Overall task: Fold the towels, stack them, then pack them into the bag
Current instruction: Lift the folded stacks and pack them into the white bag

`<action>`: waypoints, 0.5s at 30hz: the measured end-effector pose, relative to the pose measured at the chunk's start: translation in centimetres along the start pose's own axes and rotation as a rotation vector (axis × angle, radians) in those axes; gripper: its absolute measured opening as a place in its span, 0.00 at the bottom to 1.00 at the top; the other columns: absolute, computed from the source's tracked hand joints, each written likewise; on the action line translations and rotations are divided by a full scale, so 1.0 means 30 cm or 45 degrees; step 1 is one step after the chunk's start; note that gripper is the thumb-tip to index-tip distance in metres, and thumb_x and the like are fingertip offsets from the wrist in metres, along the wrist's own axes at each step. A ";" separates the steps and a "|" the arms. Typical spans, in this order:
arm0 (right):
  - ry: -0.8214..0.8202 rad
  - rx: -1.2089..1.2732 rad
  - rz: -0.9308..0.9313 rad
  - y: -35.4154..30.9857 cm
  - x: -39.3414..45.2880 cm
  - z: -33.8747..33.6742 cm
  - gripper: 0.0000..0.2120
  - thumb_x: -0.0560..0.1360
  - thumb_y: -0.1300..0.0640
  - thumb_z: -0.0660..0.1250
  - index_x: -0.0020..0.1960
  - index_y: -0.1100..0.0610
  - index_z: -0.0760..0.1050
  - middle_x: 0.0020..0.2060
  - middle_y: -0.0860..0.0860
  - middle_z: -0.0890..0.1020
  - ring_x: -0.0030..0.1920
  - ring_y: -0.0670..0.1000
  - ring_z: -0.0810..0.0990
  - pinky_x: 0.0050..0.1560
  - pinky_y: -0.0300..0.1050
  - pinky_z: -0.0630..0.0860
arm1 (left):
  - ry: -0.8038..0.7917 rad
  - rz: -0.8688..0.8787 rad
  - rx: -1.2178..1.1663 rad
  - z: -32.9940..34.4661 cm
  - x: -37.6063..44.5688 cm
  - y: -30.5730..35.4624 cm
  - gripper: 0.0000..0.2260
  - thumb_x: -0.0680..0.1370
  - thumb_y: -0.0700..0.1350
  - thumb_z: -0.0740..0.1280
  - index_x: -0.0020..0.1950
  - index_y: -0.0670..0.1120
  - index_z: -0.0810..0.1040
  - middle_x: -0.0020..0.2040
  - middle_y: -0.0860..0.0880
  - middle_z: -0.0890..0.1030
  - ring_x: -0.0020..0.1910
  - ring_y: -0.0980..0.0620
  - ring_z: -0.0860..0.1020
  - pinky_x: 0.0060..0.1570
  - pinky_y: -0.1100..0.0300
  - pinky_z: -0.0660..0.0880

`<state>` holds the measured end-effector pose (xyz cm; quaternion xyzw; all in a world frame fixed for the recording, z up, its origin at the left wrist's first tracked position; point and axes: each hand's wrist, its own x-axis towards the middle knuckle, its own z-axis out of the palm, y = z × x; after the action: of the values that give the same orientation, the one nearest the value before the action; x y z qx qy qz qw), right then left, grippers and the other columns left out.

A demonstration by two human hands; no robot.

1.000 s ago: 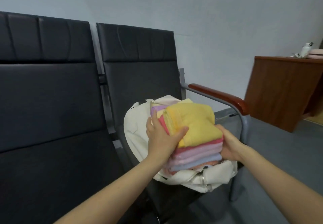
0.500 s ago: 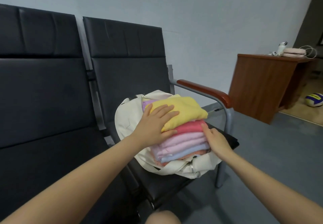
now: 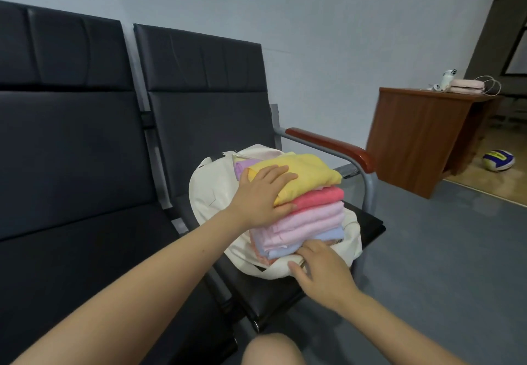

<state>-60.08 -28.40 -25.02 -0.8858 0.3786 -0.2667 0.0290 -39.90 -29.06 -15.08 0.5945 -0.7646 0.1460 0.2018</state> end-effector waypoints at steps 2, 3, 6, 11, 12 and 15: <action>-0.055 -0.039 0.042 -0.003 0.018 -0.003 0.29 0.73 0.37 0.49 0.56 0.53 0.80 0.50 0.47 0.81 0.52 0.49 0.77 0.50 0.42 0.71 | 0.019 0.032 -0.020 -0.002 -0.005 -0.008 0.33 0.72 0.69 0.51 0.74 0.55 0.63 0.76 0.54 0.61 0.74 0.53 0.59 0.68 0.42 0.56; -0.066 -0.056 0.046 -0.003 0.025 -0.009 0.31 0.73 0.37 0.47 0.56 0.53 0.79 0.50 0.48 0.82 0.53 0.50 0.78 0.50 0.42 0.71 | 0.042 0.055 -0.052 -0.008 -0.009 -0.013 0.34 0.71 0.69 0.50 0.72 0.52 0.65 0.74 0.52 0.64 0.72 0.52 0.61 0.67 0.43 0.58; -0.122 -0.181 0.052 -0.005 0.046 -0.013 0.32 0.73 0.37 0.45 0.57 0.56 0.78 0.53 0.51 0.81 0.56 0.52 0.76 0.51 0.46 0.71 | 0.092 0.161 -0.158 -0.024 -0.030 -0.041 0.29 0.73 0.63 0.51 0.65 0.46 0.69 0.67 0.48 0.68 0.67 0.49 0.66 0.65 0.44 0.61; -0.252 -0.022 0.128 0.006 0.062 -0.008 0.15 0.79 0.47 0.62 0.55 0.57 0.79 0.53 0.51 0.80 0.57 0.52 0.75 0.51 0.45 0.71 | 0.090 0.246 -0.254 -0.012 -0.067 -0.113 0.24 0.79 0.61 0.50 0.68 0.52 0.71 0.72 0.52 0.67 0.74 0.53 0.60 0.70 0.49 0.60; -0.304 0.034 0.124 0.010 0.052 -0.009 0.14 0.80 0.49 0.61 0.58 0.56 0.78 0.56 0.51 0.79 0.59 0.51 0.74 0.54 0.43 0.70 | 0.080 0.243 -0.261 -0.009 -0.072 -0.122 0.24 0.80 0.62 0.49 0.70 0.54 0.70 0.74 0.54 0.66 0.75 0.53 0.59 0.71 0.50 0.58; -0.385 0.166 0.115 0.019 0.028 -0.019 0.16 0.81 0.51 0.60 0.66 0.54 0.72 0.61 0.51 0.76 0.62 0.50 0.72 0.62 0.45 0.68 | 0.092 0.209 -0.280 -0.004 -0.066 -0.129 0.25 0.79 0.62 0.49 0.71 0.55 0.69 0.75 0.54 0.65 0.76 0.54 0.58 0.72 0.50 0.58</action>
<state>-60.26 -29.29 -24.29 -0.8942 0.3913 -0.1527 0.1549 -35.71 -28.28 -16.01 0.4985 -0.8143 0.0987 0.2803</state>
